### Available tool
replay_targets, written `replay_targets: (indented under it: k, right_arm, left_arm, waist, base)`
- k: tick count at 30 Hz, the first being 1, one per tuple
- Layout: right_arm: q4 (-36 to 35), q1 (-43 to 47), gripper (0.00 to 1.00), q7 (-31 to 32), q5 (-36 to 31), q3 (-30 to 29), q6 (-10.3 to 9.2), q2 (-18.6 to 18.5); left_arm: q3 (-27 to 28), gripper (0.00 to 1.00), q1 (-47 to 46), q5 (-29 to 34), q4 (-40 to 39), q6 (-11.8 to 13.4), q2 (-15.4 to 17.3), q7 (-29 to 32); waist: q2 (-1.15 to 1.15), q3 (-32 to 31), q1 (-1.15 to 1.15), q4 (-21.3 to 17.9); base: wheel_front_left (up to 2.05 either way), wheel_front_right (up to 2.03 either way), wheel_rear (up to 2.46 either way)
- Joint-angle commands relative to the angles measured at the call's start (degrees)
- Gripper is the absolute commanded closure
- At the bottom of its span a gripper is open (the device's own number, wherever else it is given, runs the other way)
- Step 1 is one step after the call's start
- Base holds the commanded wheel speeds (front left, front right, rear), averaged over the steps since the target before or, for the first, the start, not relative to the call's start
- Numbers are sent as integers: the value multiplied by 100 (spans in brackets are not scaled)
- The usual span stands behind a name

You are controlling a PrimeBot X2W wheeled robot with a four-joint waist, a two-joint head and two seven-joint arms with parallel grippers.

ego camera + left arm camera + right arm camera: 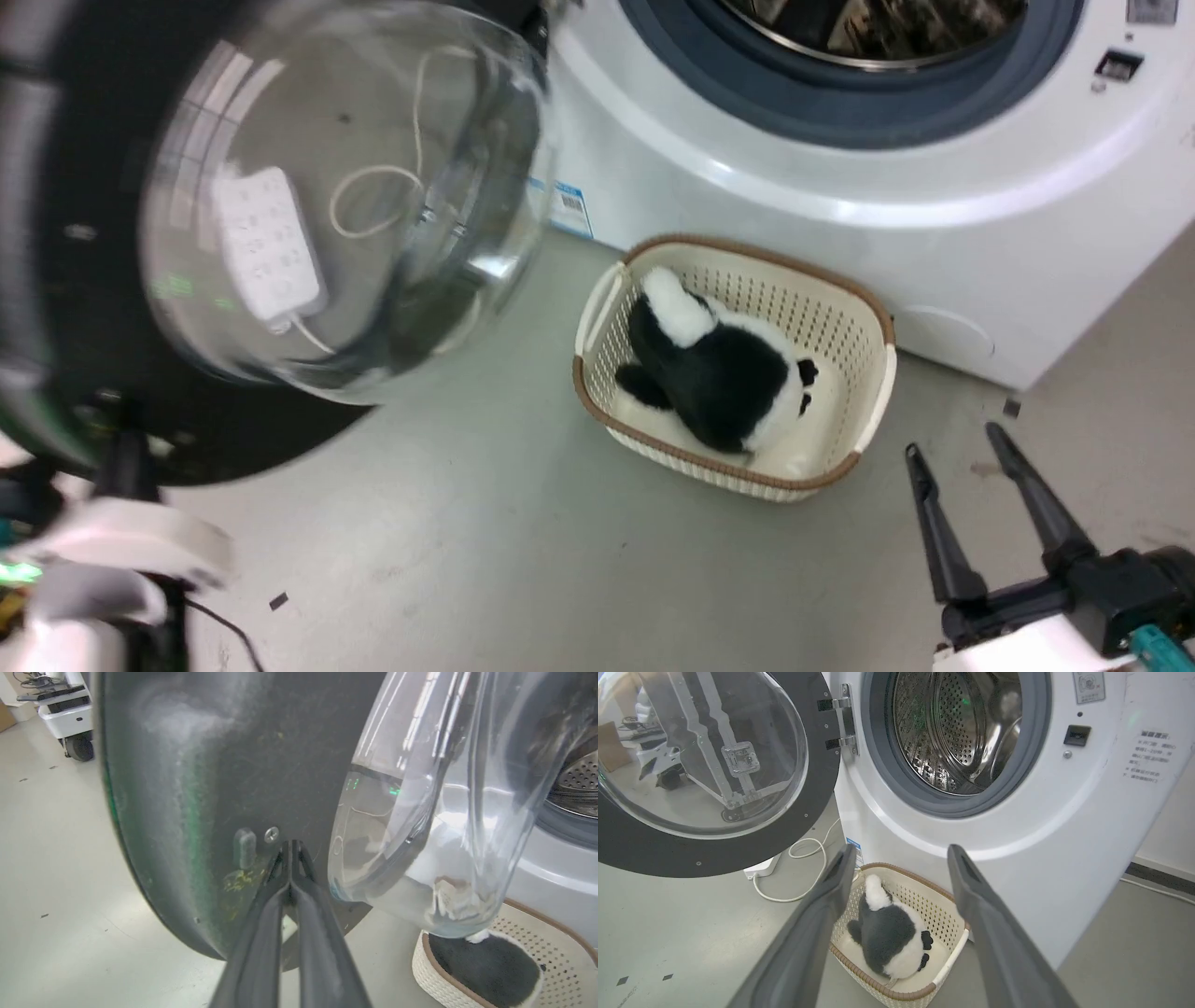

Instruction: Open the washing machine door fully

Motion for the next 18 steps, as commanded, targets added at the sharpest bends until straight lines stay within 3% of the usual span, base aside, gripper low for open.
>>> replay_targets:
  k: [1,11,18]
  right_arm:
    - [-47,-137,0,-25,-48,-4,-5,-87]
    - [-253,-175,0,83,-109,-112,-5,-321]
    - [-305,-192,0,136,-121,-170,-5,-356]
  left_arm:
    - [173,100,-239,-111,168,-48,170,-22]
    - [697,100,-1303,-547,1519,-382,890,-148]
    - [762,100,-1858,-592,2578,-597,1182,-570]
  waist:
    - [0,176,-1,-93]
    - [0,589,-1,-210]
    - [0,644,-1,-299]
  base:
    - [0,0,0]
    - [0,0,0]
    - [0,0,0]
